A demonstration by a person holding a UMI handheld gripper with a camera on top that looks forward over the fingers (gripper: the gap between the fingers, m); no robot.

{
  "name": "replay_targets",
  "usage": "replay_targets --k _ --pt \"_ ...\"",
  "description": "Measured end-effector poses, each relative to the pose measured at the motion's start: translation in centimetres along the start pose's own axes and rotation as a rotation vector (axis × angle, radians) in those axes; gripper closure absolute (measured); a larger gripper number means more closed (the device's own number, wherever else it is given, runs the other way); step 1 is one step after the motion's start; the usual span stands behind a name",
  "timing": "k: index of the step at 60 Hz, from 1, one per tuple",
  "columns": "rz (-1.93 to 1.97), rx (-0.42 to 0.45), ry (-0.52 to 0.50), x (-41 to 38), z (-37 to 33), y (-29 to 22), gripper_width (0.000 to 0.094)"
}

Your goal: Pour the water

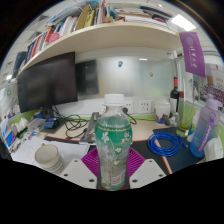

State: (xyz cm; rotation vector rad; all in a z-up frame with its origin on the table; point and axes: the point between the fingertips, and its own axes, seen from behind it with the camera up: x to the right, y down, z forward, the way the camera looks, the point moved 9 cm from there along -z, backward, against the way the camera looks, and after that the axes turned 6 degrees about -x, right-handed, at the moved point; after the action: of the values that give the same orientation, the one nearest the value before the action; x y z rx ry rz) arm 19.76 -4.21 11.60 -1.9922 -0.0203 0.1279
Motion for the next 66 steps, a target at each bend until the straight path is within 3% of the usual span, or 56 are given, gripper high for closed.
replay_targets --k 10,22,25,33,50,66 --pt "-0.015 0.036 -0.002 0.2 -0.1 0.5 0.0611" --pt "-0.107 0.022 0.021 -0.7 -0.6 1.0 0.0431" --pt "-0.114 -0.002 0.031 -0.6 -0.9 1.2 0.036" --pt "-0.126 -0.081 0.03 -0.6 -3.2 2.7 0.0064" --pt "0.035 -0.206 0.133 -5.4 -12.6 2.5 0.0085" --pt "0.002 -0.13 0.126 -12.7 -17.4 -2.5 0.0081"
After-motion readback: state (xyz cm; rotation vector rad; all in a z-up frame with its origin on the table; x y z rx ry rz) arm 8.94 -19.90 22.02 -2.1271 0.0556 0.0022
